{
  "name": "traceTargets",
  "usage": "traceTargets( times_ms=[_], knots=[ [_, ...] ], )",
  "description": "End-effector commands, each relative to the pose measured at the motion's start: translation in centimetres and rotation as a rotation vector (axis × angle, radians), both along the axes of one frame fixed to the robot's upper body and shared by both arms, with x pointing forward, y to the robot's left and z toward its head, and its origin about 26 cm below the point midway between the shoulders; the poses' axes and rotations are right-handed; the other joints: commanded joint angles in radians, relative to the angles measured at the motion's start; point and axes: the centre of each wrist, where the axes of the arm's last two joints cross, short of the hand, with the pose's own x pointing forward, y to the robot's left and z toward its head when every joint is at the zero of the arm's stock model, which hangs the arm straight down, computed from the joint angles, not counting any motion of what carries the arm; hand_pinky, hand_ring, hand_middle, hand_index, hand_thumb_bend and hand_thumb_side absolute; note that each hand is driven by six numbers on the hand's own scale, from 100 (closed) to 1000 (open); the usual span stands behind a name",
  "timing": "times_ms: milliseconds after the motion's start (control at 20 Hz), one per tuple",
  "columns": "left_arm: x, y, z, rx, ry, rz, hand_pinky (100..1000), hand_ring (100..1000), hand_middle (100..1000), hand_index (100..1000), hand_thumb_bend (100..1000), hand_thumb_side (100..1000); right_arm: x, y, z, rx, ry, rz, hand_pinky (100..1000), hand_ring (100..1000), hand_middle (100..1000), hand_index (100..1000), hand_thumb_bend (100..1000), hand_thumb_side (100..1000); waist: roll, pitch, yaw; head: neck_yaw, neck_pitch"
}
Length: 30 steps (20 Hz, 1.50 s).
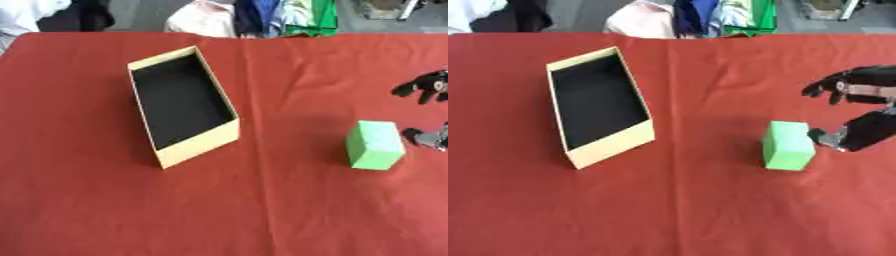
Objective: Pick up objects on the table and place them in the box.
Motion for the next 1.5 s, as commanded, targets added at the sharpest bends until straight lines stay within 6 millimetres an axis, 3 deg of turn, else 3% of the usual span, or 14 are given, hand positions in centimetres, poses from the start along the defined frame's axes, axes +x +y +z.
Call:
traceTargets(
  times_ms=[50,900,1500],
  knots=[
    [-0.3,0.3,0.9,0.033,-0.020,0.007,563,618,593,715,100,367,-0.6,0.0,1.1,-0.048,-0.045,0.001,822,841,908,1000,257,422,-0.013,-0.033,-0.003,0.002,0.010],
    [-0.2,0.1,0.8,0.025,-0.017,-0.004,564,620,594,714,100,377,0.7,1.5,-1.3,-0.083,-0.099,0.004,818,846,901,1000,260,475,-0.009,-0.032,0.003,-0.006,0.008],
    [-0.2,-0.1,0.7,0.020,-0.016,-0.013,564,621,595,714,100,382,2.3,1.6,-3.6,-0.107,-0.009,-0.019,831,862,915,1000,259,505,-0.006,-0.025,0.015,-0.011,0.006]
  ],
)
